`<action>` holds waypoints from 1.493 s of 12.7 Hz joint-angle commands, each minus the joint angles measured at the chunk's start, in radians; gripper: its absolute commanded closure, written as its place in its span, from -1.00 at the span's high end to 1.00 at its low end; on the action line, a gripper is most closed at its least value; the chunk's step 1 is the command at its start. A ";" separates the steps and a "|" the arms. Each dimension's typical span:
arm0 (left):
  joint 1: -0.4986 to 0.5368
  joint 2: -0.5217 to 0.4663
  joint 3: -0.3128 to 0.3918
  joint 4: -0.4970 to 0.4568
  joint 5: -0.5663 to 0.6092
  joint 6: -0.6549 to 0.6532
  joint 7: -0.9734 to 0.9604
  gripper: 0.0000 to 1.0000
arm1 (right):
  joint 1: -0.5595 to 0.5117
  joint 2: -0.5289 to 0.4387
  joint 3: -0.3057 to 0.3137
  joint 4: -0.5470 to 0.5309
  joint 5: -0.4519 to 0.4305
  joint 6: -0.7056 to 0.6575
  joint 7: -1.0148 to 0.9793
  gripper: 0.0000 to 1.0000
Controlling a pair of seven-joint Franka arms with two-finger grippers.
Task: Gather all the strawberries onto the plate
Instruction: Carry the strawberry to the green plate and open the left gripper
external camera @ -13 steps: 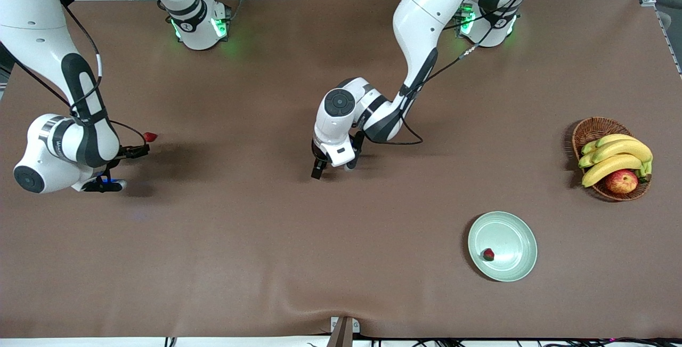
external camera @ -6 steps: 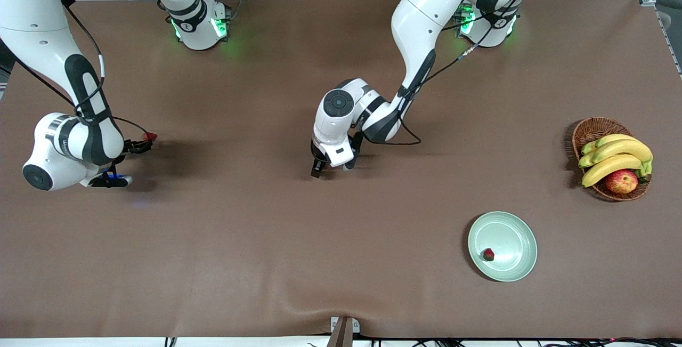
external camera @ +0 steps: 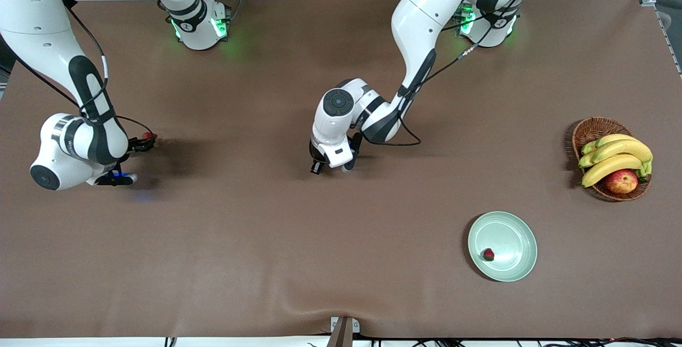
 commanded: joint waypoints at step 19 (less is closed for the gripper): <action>0.508 -0.133 0.193 -0.023 0.048 -0.107 0.344 -1.00 | 0.085 -0.020 0.138 0.278 0.287 0.079 0.007 -1.00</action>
